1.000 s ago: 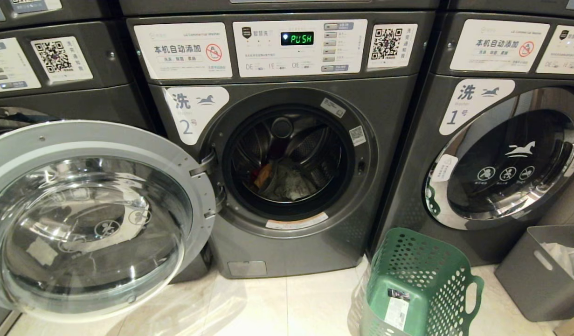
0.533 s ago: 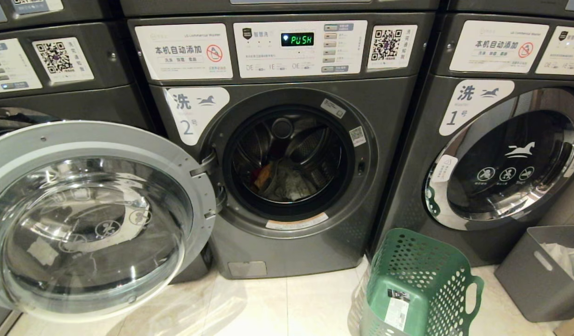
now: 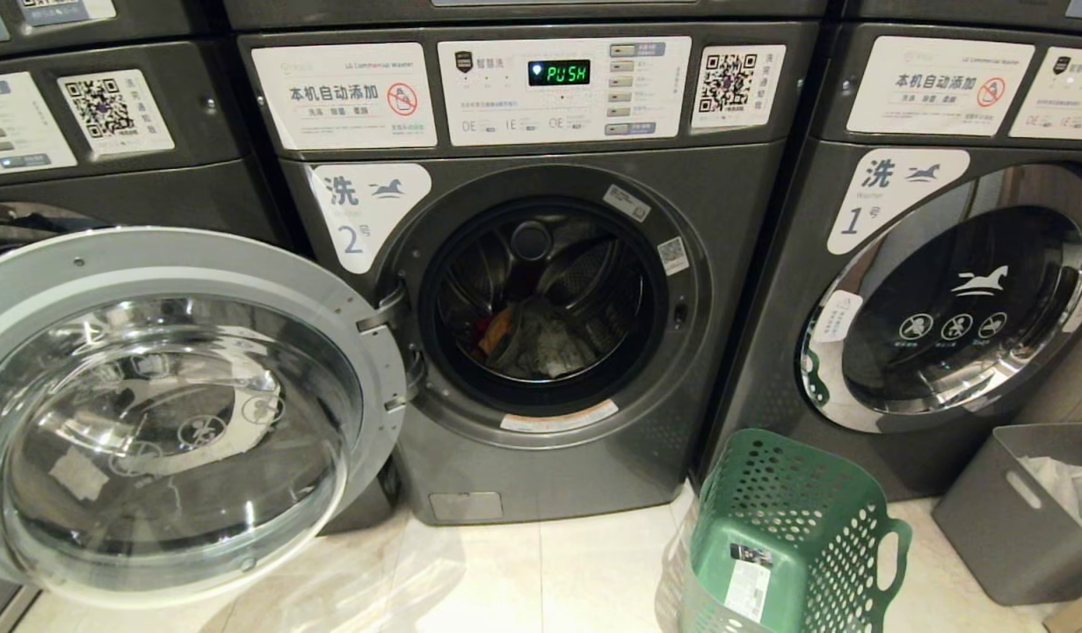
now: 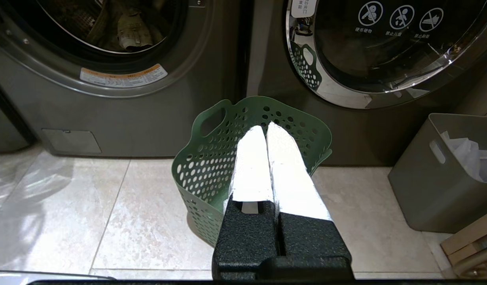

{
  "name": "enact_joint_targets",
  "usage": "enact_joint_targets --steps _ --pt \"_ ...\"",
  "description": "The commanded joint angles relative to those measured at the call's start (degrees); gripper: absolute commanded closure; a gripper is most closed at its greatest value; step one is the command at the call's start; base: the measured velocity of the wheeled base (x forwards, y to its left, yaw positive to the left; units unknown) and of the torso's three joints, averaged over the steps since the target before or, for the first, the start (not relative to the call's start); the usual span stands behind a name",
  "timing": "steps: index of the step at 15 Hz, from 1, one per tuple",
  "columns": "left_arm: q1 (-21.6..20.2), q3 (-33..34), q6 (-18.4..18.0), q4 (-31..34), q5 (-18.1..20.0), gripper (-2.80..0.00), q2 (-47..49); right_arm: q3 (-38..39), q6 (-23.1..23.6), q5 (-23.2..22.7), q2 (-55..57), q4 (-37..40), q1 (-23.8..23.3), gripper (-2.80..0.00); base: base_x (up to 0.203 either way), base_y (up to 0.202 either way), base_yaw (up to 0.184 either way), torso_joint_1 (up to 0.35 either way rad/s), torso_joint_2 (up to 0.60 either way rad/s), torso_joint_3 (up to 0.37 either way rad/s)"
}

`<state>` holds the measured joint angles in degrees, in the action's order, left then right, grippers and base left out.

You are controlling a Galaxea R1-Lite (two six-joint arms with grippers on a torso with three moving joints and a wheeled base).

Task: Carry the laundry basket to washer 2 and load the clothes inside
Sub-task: Close the washing machine door with the left hand

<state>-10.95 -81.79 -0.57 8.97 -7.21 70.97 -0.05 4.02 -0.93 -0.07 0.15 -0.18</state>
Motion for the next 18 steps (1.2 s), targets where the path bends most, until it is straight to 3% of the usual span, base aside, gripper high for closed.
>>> enact_joint_targets --steps 1,4,8,10,18 --pt "-7.65 -9.23 0.72 0.87 2.39 0.0 17.98 -0.04 -0.33 -0.04 0.07 -0.07 0.01 0.0 0.0 0.0 0.0 0.0 0.0 0.0" --pt "-13.66 -16.1 1.52 4.97 5.1 0.0 26.2 -0.04 -0.4 -0.04 0.07 -0.07 0.01 0.0 0.0 0.0 0.0 0.0 0.0 0.0" --pt "-16.76 -24.83 1.8 17.58 12.06 0.0 31.41 -0.04 -0.68 -0.04 0.07 -0.07 0.01 0.0 0.0 0.0 0.0 0.0 0.0 0.0" --pt "-18.7 -26.71 1.8 16.81 14.12 0.0 34.65 -0.04 -0.76 -0.04 0.07 -0.07 0.01 0.0 0.0 0.0 0.0 0.0 0.0 0.0" --pt "-19.62 -26.58 1.54 17.56 14.24 0.0 36.77 -0.04 -0.33 -0.04 0.07 -0.07 0.01 0.0 0.0 0.0 0.0 0.0 0.0 0.0"
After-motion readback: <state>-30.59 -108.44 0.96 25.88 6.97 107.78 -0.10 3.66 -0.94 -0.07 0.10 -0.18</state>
